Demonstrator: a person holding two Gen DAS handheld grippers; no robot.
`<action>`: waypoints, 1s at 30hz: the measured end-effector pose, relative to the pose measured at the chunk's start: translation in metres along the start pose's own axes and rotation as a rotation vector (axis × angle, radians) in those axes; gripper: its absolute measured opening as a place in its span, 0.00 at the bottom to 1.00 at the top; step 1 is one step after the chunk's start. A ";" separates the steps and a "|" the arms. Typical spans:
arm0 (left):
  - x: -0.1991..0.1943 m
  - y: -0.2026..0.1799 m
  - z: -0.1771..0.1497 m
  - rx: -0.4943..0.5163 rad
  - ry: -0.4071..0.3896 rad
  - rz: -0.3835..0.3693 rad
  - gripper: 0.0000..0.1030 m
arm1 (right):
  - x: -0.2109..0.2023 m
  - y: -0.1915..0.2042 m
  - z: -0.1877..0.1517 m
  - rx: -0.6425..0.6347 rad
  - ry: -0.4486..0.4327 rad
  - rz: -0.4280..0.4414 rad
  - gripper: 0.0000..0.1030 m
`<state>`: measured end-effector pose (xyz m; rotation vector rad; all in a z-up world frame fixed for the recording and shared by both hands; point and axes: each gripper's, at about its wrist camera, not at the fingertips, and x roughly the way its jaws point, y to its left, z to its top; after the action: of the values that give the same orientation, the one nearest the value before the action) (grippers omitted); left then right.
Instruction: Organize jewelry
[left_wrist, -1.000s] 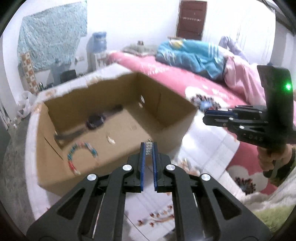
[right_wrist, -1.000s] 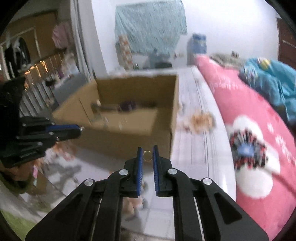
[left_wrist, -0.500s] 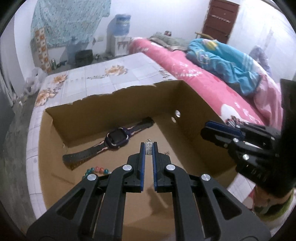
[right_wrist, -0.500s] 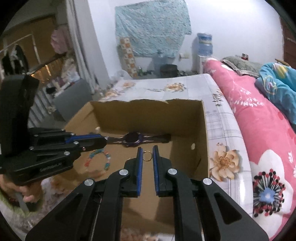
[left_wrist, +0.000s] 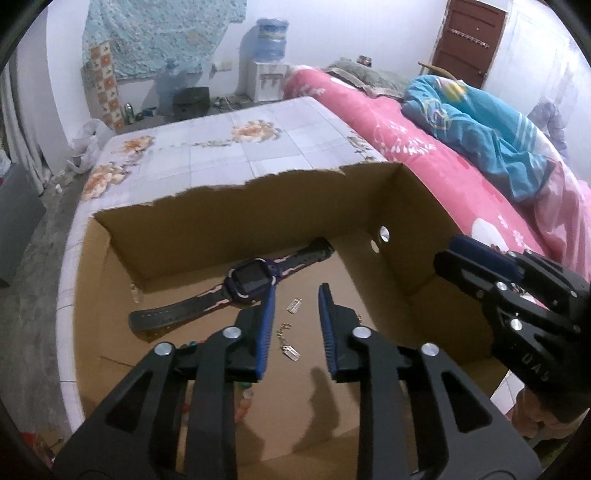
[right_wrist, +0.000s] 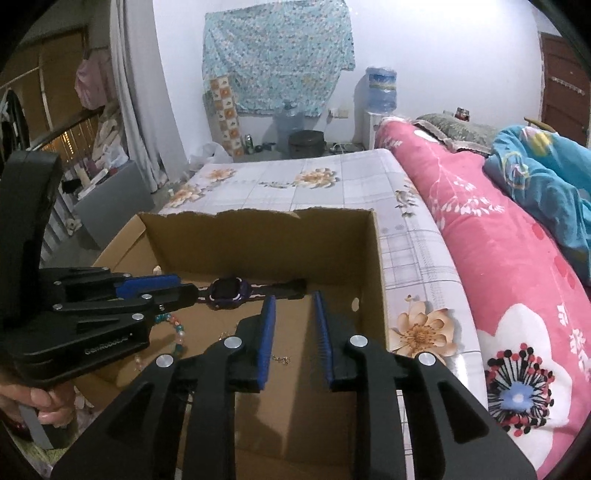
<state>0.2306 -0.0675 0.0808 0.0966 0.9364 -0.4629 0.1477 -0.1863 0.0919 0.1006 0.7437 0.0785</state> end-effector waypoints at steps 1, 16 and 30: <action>-0.003 0.001 0.000 -0.001 -0.007 0.001 0.25 | -0.002 0.000 0.000 0.006 -0.004 0.002 0.23; -0.064 0.001 -0.020 0.005 -0.114 0.041 0.57 | -0.044 0.006 -0.004 0.029 -0.076 0.029 0.48; -0.115 0.003 -0.058 0.011 -0.183 0.042 0.72 | -0.090 0.012 -0.012 0.052 -0.135 0.104 0.61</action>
<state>0.1302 -0.0095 0.1368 0.0822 0.7511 -0.4299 0.0735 -0.1831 0.1453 0.1924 0.6055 0.1501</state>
